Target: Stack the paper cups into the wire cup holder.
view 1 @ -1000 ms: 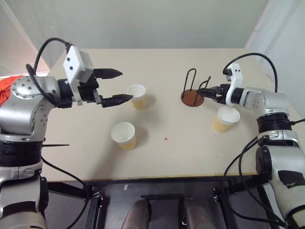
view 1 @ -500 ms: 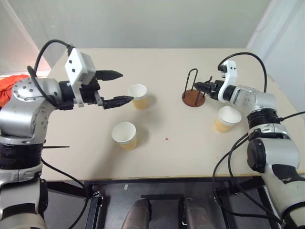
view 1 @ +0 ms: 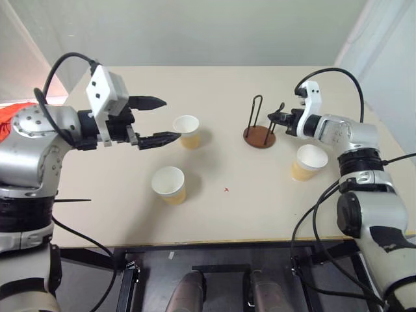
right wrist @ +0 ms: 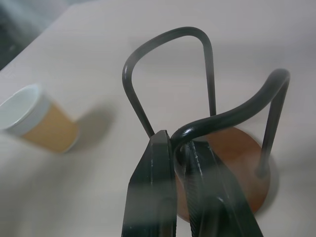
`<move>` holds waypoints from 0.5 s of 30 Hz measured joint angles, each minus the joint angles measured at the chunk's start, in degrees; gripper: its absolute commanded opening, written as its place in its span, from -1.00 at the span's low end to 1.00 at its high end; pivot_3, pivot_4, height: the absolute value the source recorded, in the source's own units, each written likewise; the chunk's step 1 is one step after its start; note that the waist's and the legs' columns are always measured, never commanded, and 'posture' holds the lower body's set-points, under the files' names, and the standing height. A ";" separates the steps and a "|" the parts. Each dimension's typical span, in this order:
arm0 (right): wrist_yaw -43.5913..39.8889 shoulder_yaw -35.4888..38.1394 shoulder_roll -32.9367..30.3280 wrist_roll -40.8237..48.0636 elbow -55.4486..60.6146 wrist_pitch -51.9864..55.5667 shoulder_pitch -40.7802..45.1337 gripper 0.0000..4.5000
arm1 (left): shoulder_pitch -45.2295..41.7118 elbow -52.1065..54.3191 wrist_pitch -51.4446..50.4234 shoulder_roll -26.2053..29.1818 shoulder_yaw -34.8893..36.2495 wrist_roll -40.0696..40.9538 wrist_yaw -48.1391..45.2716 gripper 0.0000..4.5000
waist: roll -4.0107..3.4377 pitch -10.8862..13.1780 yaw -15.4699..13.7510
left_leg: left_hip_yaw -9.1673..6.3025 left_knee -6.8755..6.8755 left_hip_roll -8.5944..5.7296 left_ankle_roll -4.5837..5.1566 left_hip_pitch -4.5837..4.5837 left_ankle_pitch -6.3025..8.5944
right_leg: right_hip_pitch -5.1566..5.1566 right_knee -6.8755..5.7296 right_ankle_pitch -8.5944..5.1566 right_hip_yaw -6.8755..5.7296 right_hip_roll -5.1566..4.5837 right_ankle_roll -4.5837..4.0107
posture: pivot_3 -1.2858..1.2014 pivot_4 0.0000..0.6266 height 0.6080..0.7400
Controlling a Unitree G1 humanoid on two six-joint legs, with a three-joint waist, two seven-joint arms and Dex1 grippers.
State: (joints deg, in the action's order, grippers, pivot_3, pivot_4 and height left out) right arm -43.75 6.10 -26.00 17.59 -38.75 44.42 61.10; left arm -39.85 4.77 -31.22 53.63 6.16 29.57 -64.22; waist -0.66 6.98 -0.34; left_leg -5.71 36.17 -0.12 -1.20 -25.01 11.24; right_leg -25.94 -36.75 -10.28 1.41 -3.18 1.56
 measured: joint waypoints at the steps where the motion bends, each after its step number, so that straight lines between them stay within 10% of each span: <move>1: -1.56 -0.35 -0.16 1.25 4.39 2.35 -2.18 -0.99 | 0.10 0.01 -0.06 0.48 0.01 0.28 -0.85 1.00 | 0.00 0.00 0.00 | 0.00 0.00 0.00 0.00 -0.01 0.00 | 0.00 0.01 -0.01 -0.01 0.01 -0.01 | 0.03 -0.52 1.00; 15: -6.99 -3.29 -5.07 15.27 47.31 19.15 -21.69 -0.99 | 5.54 3.31 -2.87 8.78 1.71 7.17 -14.72 1.00 | 0.01 0.00 0.01 | -0.04 0.06 0.00 -0.02 -0.01 -0.05 | 0.05 0.05 -0.03 0.00 0.06 -0.01 | 0.03 -0.52 1.00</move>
State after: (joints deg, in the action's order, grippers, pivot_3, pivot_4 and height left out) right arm -50.74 2.81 -31.07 32.86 8.55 63.58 39.42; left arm -34.30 8.08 -34.09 62.41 7.87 36.73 -78.94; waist -0.65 6.98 -0.33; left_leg -5.75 36.23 -0.12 -1.22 -25.02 11.19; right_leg -25.89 -36.70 -10.31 1.42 -3.12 1.55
